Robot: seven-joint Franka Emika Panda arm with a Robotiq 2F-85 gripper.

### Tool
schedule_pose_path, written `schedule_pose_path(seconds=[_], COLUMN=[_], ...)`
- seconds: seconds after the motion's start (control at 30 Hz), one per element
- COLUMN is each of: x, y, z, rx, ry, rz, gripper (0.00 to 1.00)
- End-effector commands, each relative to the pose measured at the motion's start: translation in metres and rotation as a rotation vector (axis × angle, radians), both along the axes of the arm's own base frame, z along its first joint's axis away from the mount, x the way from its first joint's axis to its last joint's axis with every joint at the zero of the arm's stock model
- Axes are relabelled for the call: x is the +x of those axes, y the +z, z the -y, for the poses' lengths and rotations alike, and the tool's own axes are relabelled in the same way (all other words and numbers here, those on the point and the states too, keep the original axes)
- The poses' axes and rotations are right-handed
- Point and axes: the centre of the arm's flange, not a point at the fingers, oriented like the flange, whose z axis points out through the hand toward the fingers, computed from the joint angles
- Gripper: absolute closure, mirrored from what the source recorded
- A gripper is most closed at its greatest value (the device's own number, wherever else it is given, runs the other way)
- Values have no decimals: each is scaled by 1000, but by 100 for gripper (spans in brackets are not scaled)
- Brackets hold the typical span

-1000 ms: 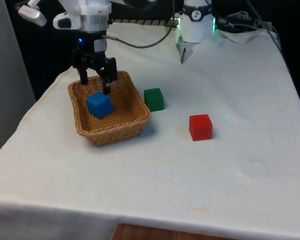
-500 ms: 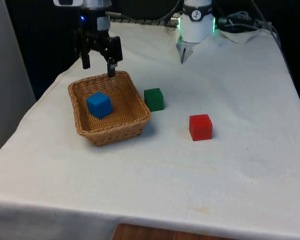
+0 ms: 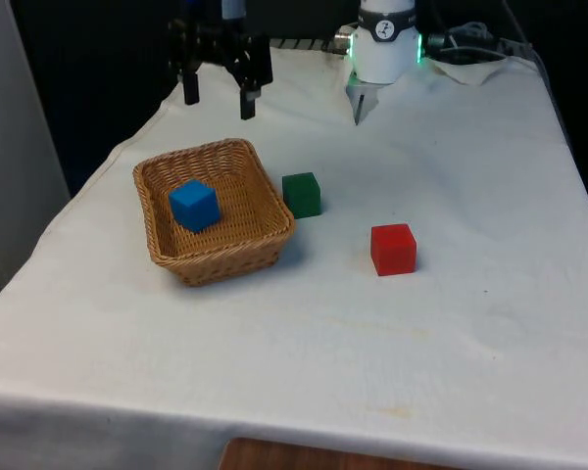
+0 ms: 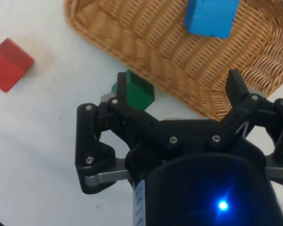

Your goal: Pick up the blue cube and place it into the basket.

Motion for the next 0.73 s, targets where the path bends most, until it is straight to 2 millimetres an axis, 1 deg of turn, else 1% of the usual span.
schedule_pose_path(seconds=[0.0,0.03,0.07,0.1,0.13,0.17,0.27,0.3,0.4,0.43,0.5,0.57,0.6,0.67,0.7], x=[1,1,2,2,2,2,3,4,5,5,6,6,7,7,8], y=[6,6,11,13,11,16,22,27,32,30,35,35,35,35,35], z=[-7,-7,-14,-16,-13,-19,-28,-35,-44,-41,-52,-54,-59,-63,-62], rx=[-6,-6,-5,-6,1,-6,-6,-6,-5,2,-4,-3,-3,-1,5], ry=[2,2,10,13,14,17,27,35,47,48,56,58,62,65,68], rz=[-4,-4,-4,-3,4,-1,-1,2,6,10,7,8,9,10,12], gripper=[0,0,0,0,0,0,0,0,0,0,0,0,0,0,0])
